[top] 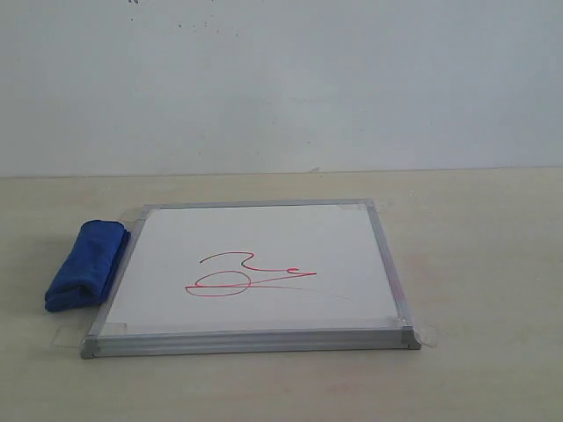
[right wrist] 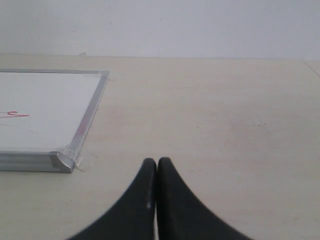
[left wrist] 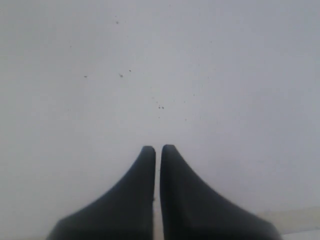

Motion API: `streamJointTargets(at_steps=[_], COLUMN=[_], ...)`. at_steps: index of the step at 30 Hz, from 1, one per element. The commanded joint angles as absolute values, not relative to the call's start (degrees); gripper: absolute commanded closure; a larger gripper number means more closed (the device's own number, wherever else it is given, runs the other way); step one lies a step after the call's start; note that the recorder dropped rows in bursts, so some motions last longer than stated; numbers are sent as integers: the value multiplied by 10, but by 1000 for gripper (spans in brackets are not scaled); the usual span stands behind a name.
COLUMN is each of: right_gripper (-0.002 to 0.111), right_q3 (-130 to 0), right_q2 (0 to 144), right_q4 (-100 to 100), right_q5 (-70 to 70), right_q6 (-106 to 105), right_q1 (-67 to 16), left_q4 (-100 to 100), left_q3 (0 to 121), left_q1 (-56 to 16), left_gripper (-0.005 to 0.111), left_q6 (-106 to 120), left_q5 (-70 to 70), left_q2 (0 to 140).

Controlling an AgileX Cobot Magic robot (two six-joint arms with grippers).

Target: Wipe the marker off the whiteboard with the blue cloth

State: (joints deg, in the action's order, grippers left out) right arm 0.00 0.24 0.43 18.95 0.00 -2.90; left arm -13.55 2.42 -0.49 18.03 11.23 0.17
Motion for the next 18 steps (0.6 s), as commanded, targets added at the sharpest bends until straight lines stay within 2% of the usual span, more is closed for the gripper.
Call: streamJointTargets(at_steps=[1,10,18], right_gripper=[108,108,108], right_q3=[0,0,0], right_q2=[0,0,0], right_q4=[3,3,3], right_q5=[187,187,184], right_q6=[0,0,0], right_q1=[-26,-26,-26], left_q4=[-143,-143,-143], left_q3=[73,146,150], left_q1=[-6,-6,-6], left_gripper=[103,103,103], left_q6=[185,148,148], left_q5=[96,85,108], left_q2=[42,220,253])
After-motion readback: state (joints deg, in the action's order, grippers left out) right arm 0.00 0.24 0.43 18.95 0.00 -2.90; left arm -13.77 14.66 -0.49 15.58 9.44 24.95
